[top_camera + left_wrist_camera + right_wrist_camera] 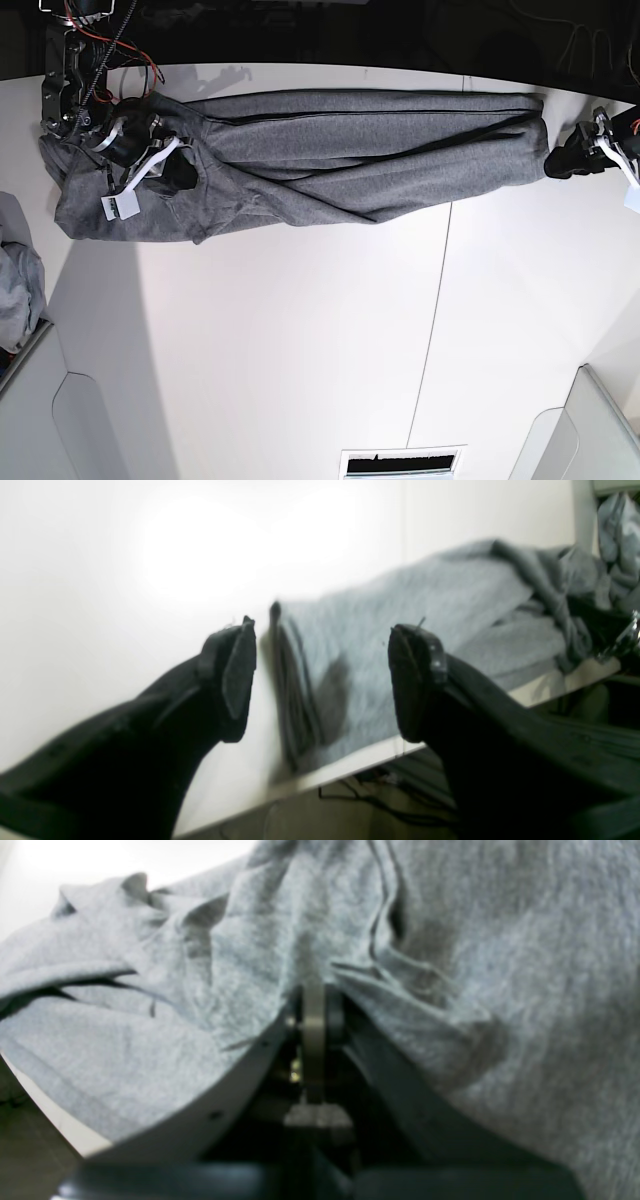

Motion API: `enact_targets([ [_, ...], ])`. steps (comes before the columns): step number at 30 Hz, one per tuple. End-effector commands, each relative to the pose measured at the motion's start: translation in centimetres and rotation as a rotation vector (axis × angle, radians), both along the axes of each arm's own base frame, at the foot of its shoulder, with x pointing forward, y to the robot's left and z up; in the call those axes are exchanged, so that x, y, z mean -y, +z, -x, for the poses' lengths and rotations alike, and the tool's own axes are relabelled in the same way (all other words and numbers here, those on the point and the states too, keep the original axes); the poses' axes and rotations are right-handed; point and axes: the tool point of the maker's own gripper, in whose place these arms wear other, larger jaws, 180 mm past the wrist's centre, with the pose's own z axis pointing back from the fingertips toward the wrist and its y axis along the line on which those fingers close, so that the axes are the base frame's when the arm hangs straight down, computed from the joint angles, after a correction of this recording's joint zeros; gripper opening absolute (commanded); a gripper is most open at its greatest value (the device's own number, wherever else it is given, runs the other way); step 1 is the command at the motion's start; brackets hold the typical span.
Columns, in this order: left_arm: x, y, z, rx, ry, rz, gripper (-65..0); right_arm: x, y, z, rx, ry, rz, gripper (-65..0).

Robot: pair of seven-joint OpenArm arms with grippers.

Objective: Layout the t-shirt on the table in an organized manner, then fold the t-shirt properly
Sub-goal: 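Regrasp the strip end with the left gripper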

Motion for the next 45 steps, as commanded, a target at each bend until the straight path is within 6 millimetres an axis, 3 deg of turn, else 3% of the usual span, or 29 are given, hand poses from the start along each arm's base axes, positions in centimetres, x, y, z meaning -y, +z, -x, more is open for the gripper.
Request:
enact_targets([
  [1, -0.9, 1.0, -0.5, 0.035, 0.009, -0.013, -21.5, 0.9, -0.6, 0.4, -0.035, 0.001, 0.047, -65.0],
  [7, -3.1, -1.0, 1.3, 0.016, 0.046, -0.125, -21.5, 0.9, -0.6, 0.4, -0.035, 0.002, 0.047, -65.0],
  [15, -1.1, -2.9, 2.2, -0.007, 0.05, -0.101, -21.5, 0.9, -0.5, 0.4, -0.035, 0.001, 0.044, -65.0],
  [21, -1.1, -2.6, 1.9, 0.007, 0.059, -0.088, -21.5, 0.9, -0.6, 0.5, -0.041, 0.004, 0.046, -65.0],
  [29, -2.9, 0.8, 0.2, 0.064, 0.087, -0.029, -21.5, 0.9, -0.6, 0.5, -0.041, 0.004, 0.046, -65.0],
  [36, -1.5, -1.2, 1.2, 0.024, 0.075, -0.035, -21.5, 0.9, -0.6, 0.5, -0.041, 0.004, 0.045, -65.0],
  [45, -1.0, -1.3, 1.4, 0.013, 0.071, -0.014, -21.5, 0.9, -0.6, 0.5, -0.041, 0.004, 0.046, -65.0],
])
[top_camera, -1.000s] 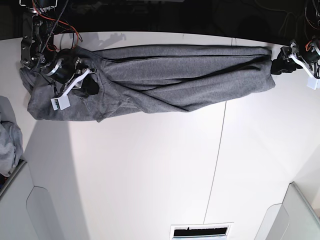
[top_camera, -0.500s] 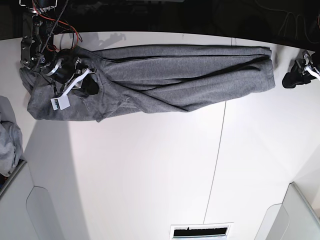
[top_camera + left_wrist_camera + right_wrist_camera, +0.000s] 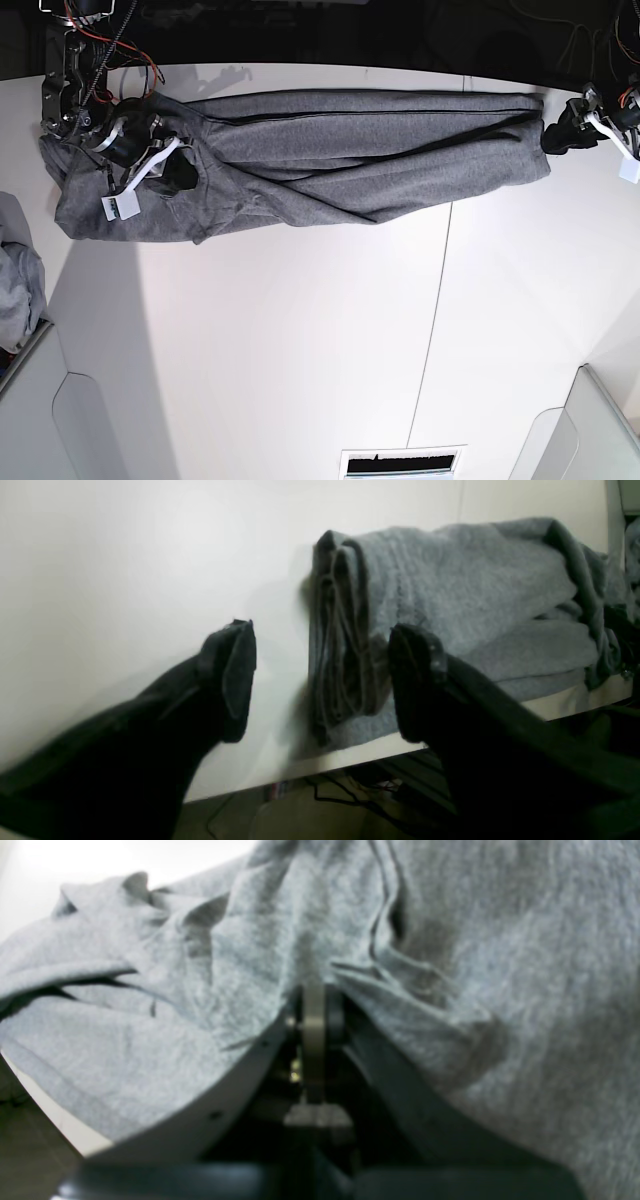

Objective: Layout the t-shirt on the table in an organized manner, then fold the t-shirt properly
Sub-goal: 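Regrasp the strip end with the left gripper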

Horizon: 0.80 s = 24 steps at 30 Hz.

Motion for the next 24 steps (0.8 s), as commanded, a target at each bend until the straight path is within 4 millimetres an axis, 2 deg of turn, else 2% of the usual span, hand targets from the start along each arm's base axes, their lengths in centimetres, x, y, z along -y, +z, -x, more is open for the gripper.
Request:
enact_targets([
  [1, -0.6, 1.2, -0.9, 0.035, -0.006, -0.004, -21.5, 0.9, -0.6, 0.5, -0.039, 0.003, 0.046, -65.0],
  [10, -0.1, 1.7, -0.7, 0.017, -0.016, 0.051, -20.0, 0.9, -0.6, 0.5, -0.039, 0.004, 0.046, -65.0],
  [14, -0.3, 1.3, -0.8, 0.029, -0.01, 0.009, -20.0, 0.8, -0.6, 0.5, -0.039, 0.004, 0.046, -65.0],
  [24, 1.1, 0.3, -0.4, 0.022, -0.004, 0.038, -20.0, 0.9, -0.6, 0.6, -0.041, 0.005, 0.046, -65.0],
])
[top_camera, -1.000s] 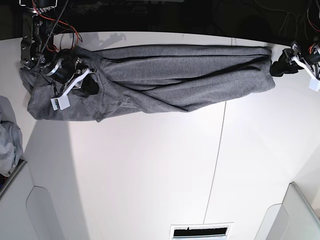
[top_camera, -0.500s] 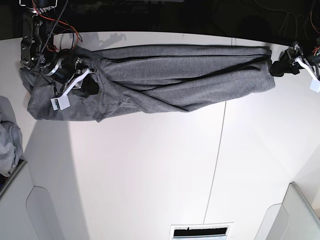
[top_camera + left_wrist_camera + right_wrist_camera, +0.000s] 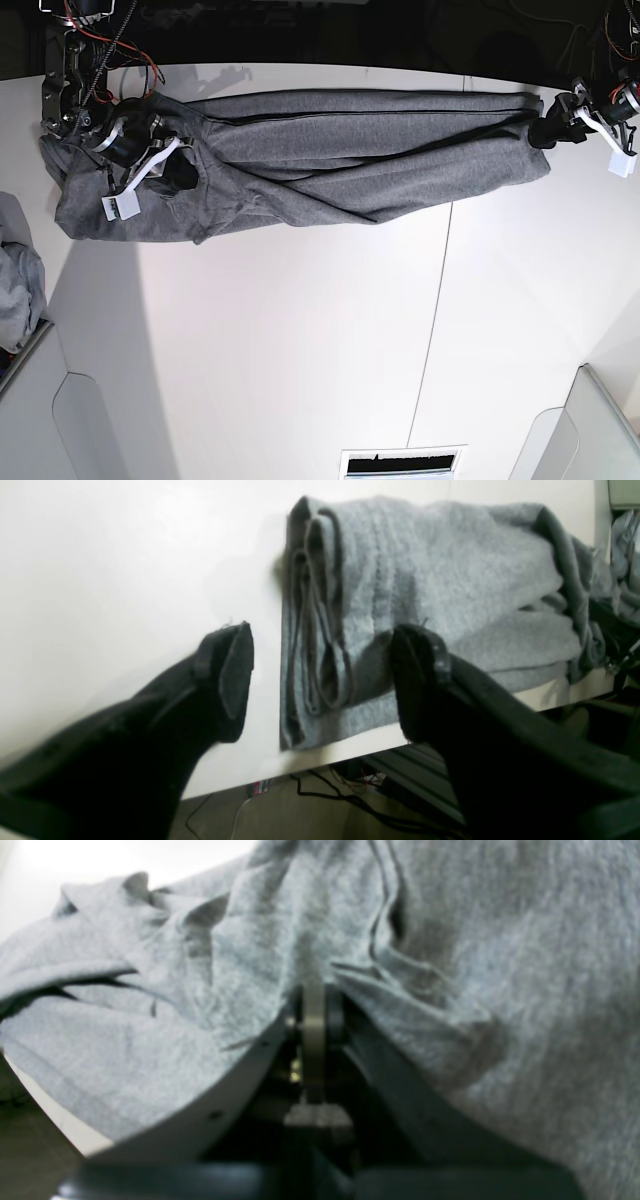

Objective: Layout the t-shirt on the table in an organized manner, then fold the t-shirt properly
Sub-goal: 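Regrasp the strip end with the left gripper, then fold the held strip end with the left gripper toward the right gripper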

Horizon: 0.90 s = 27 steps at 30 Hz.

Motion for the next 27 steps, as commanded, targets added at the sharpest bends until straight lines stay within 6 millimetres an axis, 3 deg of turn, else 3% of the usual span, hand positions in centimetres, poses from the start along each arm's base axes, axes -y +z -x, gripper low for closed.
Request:
enact_targets([
  [1, -0.4, 1.0, -0.9, 0.038, -0.007, -0.006, -20.0, 0.9, -0.6, 0.6, -0.041, 0.006, 0.048, -65.0],
  [10, 3.2, -1.1, -0.4, -0.001, -0.077, 0.02, -20.0, 0.8, -0.6, 0.6, -0.041, 0.005, 0.044, -65.0],
  [16, 3.5, -1.2, -0.2, -0.004, -0.08, 0.026, -20.5, 0.8, -0.6, 0.5, -0.041, 0.005, 0.045, -65.0],
  [17, 3.6, -1.2, -0.3, -0.004, -0.08, 0.026, -23.3, 0.8, -0.6, 0.5, -0.041, 0.005, 0.044, -65.0],
  [18, 3.6, -1.2, -0.3, -0.004, -0.08, 0.026, -30.8, 0.8, -0.6, 0.5, -0.041, 0.005, 0.044, -65.0],
  [21, 3.5, -1.2, -0.3, -0.004, -0.08, 0.026, -64.7, 0.8, -0.6, 0.5, -0.04, 0.004, 0.044, -65.0],
  [24, 2.9, -0.5, -0.9, 0.026, -0.069, 0.012, -65.0, 0.8, -0.6, 0.5, -0.04, 0.004, 0.044, -65.0],
  [27, 1.5, 1.4, -2.3, 0.084, -0.063, -0.027, -65.0, 0.8, -0.6, 0.6, -0.041, 0.005, 0.045, -65.0],
])
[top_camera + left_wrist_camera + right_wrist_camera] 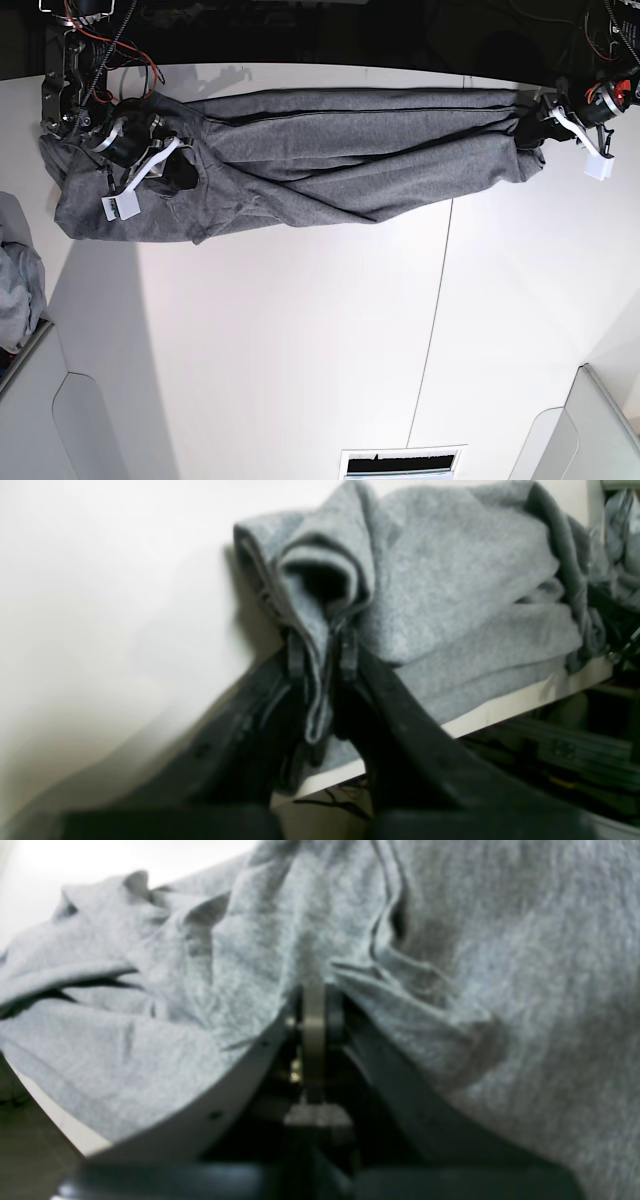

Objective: Layout the t-shirt on the table in an organized manner, then fold the t-shirt properly
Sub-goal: 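Fold the held strip end with the left gripper toward the right gripper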

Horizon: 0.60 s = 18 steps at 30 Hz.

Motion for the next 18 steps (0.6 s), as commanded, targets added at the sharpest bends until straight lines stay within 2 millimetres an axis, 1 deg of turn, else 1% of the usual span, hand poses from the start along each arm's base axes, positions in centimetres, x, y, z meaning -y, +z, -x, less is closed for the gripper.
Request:
enact_targets([
  [1, -1.4, 2.3, -1.6, 0.07, -0.008, -0.033, -65.0, 0.9, -0.6, 0.5, -0.038, 0.004, 0.045, -65.0],
  [3, -1.4, 3.7, -2.3, 0.093, -0.053, -0.062, -65.0, 0.9, -0.6, 0.5, -0.038, 0.004, 0.045, -65.0],
  [4, -1.0, 4.3, -2.5, 0.098, -0.087, -0.071, -65.0, 0.9, -0.6, 0.5, -0.038, 0.003, 0.046, -65.0],
  [10, 3.0, 7.7, -3.0, 0.184, -0.225, -0.06, -65.0, 0.8, -0.6, 0.5, -0.037, 0.003, 0.045, -65.0],
  [12, 4.4, 9.2, -3.5, 0.236, -0.256, -0.051, -65.0, 0.9, -0.6, 0.5, -0.038, 0.004, 0.046, -65.0],
  [16, 7.9, 11.7, -4.1, 0.334, -0.32, -0.021, -65.0, 0.9, -0.6, 0.5, -0.038, 0.003, 0.046, -65.0],
  [18, 10.4, 12.2, -3.9, 0.358, -0.364, 0.011, -65.0, 0.8, -0.6, 0.5, -0.037, 0.003, 0.045, -65.0],
])
